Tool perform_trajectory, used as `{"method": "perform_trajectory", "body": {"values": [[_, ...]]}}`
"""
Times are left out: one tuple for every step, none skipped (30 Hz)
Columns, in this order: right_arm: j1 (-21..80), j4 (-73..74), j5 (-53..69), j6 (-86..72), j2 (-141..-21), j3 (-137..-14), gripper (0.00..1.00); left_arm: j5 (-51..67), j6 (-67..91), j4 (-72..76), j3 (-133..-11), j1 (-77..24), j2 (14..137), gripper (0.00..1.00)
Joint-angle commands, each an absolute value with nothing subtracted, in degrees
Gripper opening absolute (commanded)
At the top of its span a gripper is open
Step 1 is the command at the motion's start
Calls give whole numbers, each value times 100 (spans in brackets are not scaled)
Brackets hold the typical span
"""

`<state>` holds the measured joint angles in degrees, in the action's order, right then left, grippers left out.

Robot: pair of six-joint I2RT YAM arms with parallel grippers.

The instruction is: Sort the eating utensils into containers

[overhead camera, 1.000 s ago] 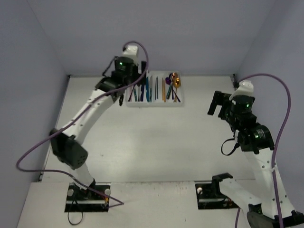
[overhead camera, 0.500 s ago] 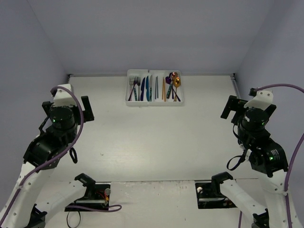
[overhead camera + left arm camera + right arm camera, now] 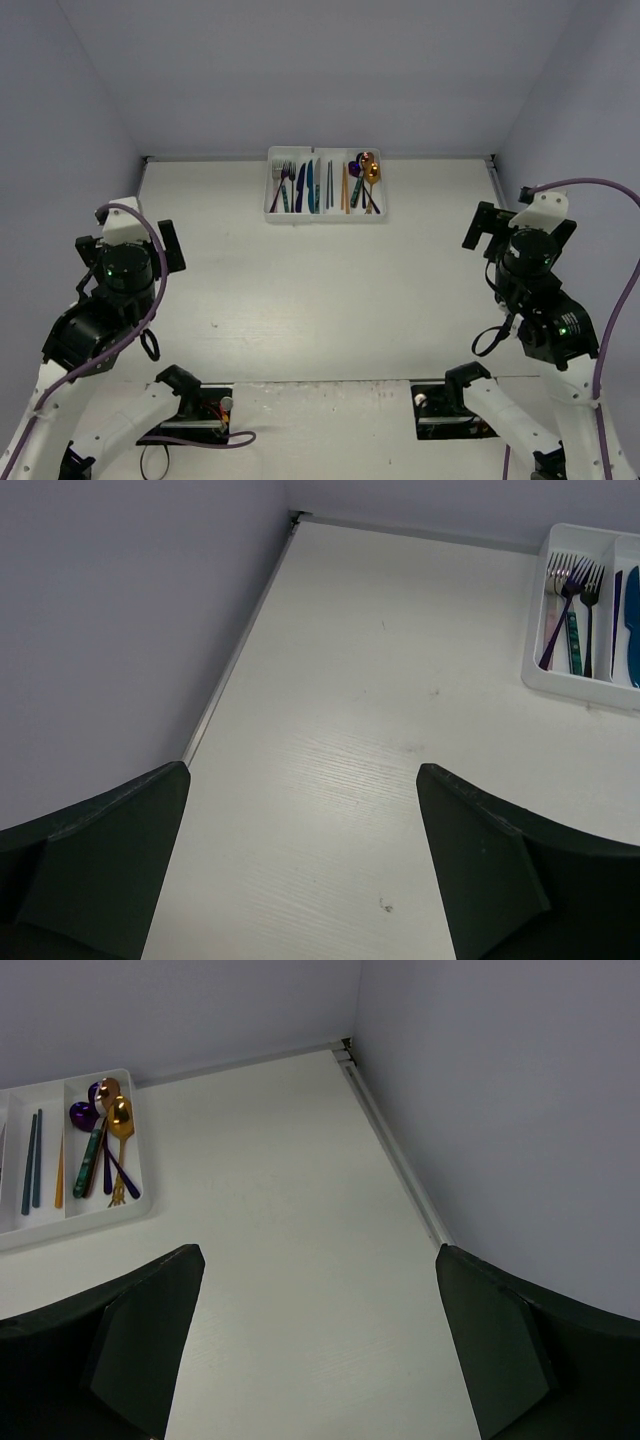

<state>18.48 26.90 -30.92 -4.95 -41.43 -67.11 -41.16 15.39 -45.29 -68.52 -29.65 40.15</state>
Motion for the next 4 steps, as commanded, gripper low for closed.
{"method": "perform_trajectory", "body": {"values": [[1888, 2040, -3218, -409, -4213, -6706, 100, -3943, 1735, -4486, -6922, -2953, 4194, 95], [1882, 2018, -3195, -398, -4196, -6706, 100, -3931, 1747, -4498, -6911, -2953, 4200, 95], [1885, 2004, -3182, -387, -4188, -6711, 100, -3920, 1753, -4513, -6908, -2953, 4210, 95], [1887, 1993, -3171, -376, -4184, -6717, 100, -3904, 1760, -4528, -6910, -2953, 4223, 95]]}}
